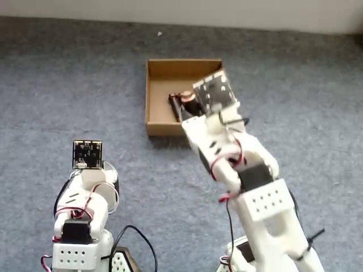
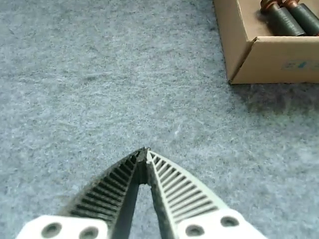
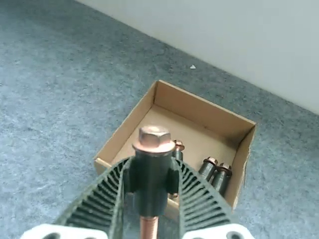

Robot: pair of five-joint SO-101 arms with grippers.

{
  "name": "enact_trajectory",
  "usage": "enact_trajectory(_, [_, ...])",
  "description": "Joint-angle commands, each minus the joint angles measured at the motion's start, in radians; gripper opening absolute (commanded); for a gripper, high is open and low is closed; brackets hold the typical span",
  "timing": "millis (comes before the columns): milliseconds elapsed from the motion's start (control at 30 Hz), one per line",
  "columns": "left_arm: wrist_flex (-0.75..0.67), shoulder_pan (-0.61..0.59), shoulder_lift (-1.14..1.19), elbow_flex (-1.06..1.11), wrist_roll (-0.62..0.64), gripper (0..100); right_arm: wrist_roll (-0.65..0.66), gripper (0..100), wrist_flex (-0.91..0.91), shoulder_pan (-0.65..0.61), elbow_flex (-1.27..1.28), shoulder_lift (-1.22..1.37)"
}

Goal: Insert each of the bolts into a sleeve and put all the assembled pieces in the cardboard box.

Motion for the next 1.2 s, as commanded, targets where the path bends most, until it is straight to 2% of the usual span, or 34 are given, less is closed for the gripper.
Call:
enact_trajectory(0, [0.005,-0.007,0.002,0.019,-0.008,1,-0.005,0.6,-0.053,0.058,-0.193,0.151])
enact_trajectory(300, [0.005,-0.007,0.002,0.019,-0.008,1,-0.002,0.6,-0.239,0.099,-0.354,0.550])
enact_trajectory(367, [0.005,-0.007,0.002,0.019,-0.008,1,0.048,0.6,-0.272,0.094,-0.371,0.638])
enact_trajectory(433, [0.005,-0.008,0.002,0.019,-0.008,1,0.087,0.6,-0.300,0.094,-0.386,0.722])
enact_trajectory(633, [-0.002,-0.041,0.001,0.019,-0.008,1,0.089,0.6,-0.325,0.110,-0.453,0.928])
enact_trajectory(1033, [-0.002,-0.044,0.001,0.019,-0.008,1,0.086,0.8,-0.320,0.133,-0.567,1.145])
enact_trajectory(1167, [-0.002,-0.044,0.001,0.019,-0.009,1,0.086,6.9,-0.320,0.131,-0.567,1.144])
